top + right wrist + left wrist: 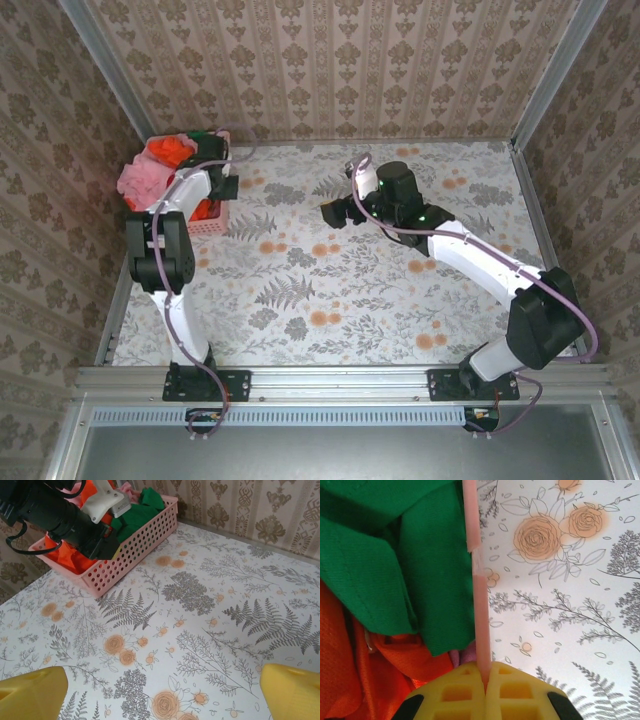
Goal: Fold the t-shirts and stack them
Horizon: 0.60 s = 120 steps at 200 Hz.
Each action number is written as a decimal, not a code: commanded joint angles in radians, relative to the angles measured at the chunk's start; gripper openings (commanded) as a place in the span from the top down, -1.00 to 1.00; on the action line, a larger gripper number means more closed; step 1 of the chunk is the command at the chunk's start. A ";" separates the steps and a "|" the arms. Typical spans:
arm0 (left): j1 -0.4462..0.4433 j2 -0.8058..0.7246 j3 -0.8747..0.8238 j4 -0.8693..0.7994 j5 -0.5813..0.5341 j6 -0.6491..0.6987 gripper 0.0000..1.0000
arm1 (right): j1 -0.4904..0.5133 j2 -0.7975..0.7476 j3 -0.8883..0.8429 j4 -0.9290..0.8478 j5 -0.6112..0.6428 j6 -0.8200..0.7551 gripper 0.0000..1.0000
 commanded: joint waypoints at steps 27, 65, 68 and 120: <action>0.024 0.048 0.097 0.000 0.022 0.099 1.00 | 0.000 0.037 0.068 -0.024 -0.025 -0.017 -1.00; 0.017 -0.043 0.058 0.028 0.047 0.017 0.02 | -0.003 0.040 0.077 -0.031 -0.028 -0.016 -1.00; 0.015 -0.055 0.049 0.032 0.048 0.009 -0.11 | -0.003 0.040 0.077 -0.031 -0.028 -0.017 -1.00; 0.013 -0.253 -0.068 0.075 -0.026 -0.087 -0.84 | -0.003 0.058 0.087 -0.027 -0.053 -0.009 -1.00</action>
